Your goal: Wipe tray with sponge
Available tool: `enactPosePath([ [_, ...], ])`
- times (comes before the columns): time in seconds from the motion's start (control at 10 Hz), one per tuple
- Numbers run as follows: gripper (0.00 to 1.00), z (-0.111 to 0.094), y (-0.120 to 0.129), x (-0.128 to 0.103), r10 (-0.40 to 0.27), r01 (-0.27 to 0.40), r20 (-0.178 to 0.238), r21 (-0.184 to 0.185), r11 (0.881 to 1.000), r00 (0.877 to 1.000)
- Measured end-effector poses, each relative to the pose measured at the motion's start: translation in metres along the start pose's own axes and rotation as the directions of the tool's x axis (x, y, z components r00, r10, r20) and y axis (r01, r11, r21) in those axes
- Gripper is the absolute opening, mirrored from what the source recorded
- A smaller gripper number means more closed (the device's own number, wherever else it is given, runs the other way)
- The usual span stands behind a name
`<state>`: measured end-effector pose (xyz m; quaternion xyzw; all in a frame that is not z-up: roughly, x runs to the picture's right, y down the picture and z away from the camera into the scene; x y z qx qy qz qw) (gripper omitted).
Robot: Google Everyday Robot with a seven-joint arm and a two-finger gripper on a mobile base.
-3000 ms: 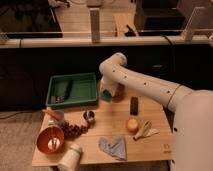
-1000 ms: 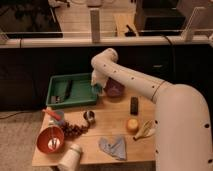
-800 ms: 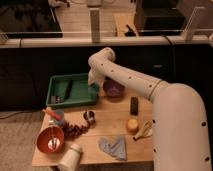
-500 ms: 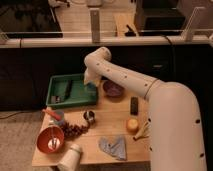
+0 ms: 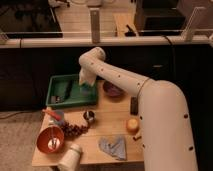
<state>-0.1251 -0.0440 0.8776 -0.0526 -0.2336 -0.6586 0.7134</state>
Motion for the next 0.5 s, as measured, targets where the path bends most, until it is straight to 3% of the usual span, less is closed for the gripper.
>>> enactPosePath([
  [0.5,0.04,0.019,-0.006,-0.002,-0.020,0.020,0.030,0.000,1.000,0.999],
])
